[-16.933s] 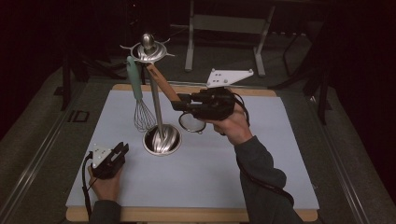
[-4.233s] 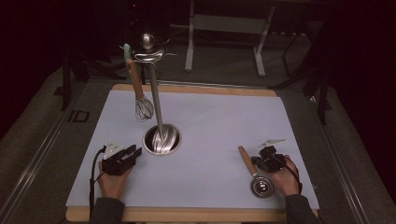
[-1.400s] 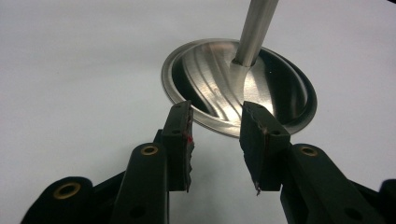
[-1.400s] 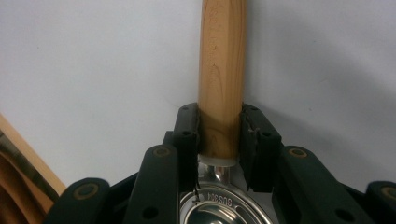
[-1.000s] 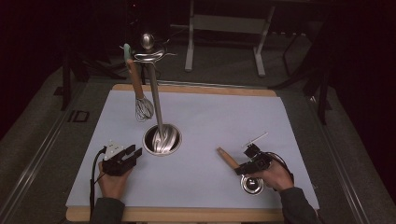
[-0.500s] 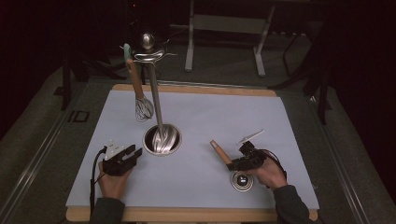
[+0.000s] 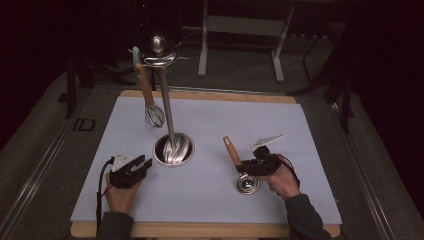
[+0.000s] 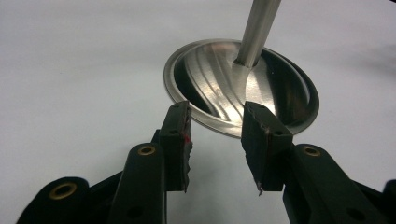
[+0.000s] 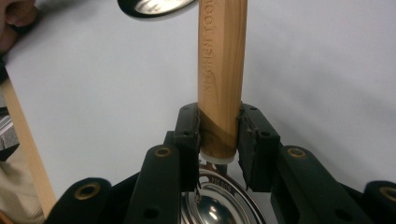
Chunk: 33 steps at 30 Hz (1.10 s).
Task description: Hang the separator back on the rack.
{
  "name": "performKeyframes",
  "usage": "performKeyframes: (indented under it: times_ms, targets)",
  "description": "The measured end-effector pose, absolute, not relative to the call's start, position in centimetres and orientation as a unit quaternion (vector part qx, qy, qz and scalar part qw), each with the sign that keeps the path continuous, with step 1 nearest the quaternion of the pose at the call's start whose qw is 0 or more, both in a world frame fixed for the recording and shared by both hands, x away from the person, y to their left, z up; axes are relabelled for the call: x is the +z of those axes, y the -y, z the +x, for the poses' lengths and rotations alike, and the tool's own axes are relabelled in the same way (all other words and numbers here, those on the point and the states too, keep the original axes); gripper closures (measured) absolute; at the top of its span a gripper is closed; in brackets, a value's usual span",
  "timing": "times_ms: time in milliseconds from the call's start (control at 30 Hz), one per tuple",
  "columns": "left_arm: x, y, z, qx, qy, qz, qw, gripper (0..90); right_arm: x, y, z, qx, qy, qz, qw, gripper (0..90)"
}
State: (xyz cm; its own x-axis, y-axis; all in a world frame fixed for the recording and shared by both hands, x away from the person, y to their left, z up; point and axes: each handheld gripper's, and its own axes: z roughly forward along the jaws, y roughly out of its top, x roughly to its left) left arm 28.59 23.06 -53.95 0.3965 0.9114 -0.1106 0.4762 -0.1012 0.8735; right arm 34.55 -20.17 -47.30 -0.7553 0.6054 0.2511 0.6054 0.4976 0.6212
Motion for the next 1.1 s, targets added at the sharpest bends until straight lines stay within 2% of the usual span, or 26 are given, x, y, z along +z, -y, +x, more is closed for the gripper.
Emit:
performKeyframes:
  times_ms: [500, 1100]
  targets:
    - [-53.9, -23.1, 28.5, 0.242, -0.492, 0.702, 0.454, 62.9, -46.3, 18.9, 34.5, -0.401, 0.858, -0.32, -0.032, 70.7]
    - [-54.0, -23.3, 28.6, 0.236, -0.501, 0.695, 0.458, 62.6, -45.1, 17.6, 34.7, -0.424, 0.856, -0.291, -0.047, 70.7]
